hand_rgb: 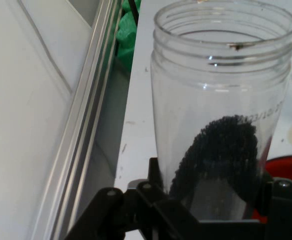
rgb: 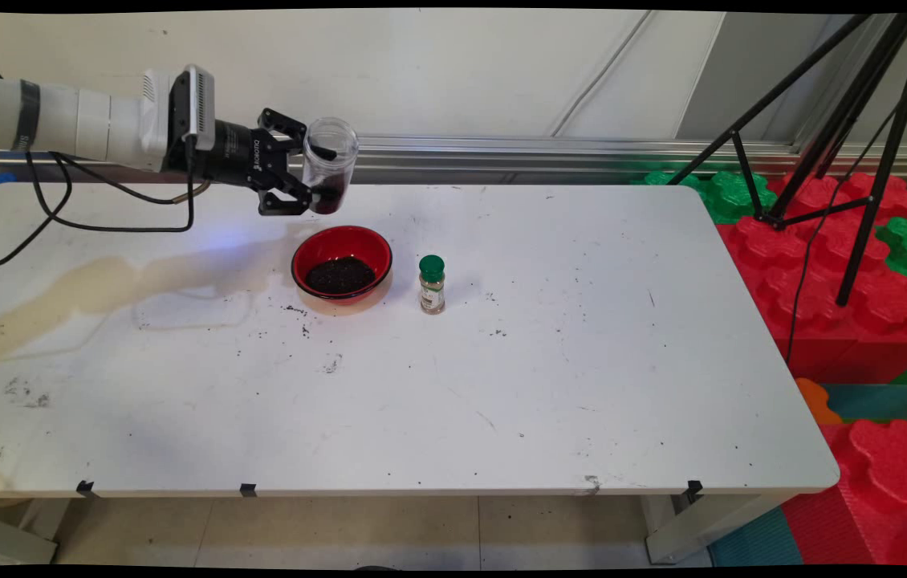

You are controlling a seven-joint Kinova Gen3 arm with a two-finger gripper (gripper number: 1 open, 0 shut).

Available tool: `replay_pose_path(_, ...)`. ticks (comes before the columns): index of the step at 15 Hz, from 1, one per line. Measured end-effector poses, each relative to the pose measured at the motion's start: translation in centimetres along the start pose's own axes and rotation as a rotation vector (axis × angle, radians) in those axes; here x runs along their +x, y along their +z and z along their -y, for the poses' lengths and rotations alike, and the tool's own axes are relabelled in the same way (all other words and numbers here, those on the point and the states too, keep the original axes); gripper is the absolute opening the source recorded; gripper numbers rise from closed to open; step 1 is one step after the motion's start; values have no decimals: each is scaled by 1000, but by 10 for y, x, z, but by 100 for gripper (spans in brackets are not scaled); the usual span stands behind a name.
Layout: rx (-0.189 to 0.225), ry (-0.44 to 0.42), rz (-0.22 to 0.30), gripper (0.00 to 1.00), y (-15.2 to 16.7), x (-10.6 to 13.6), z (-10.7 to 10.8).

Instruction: Pour the black seasoning powder in the red bowl, then place the picked object on the table

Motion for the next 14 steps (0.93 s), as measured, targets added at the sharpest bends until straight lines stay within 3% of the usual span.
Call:
replay_pose_path(8, -46, -137, -35, 0, -7, 21, -16)
replay_pose_path(14, -119, -208, -69, 0, -11, 35, -36)
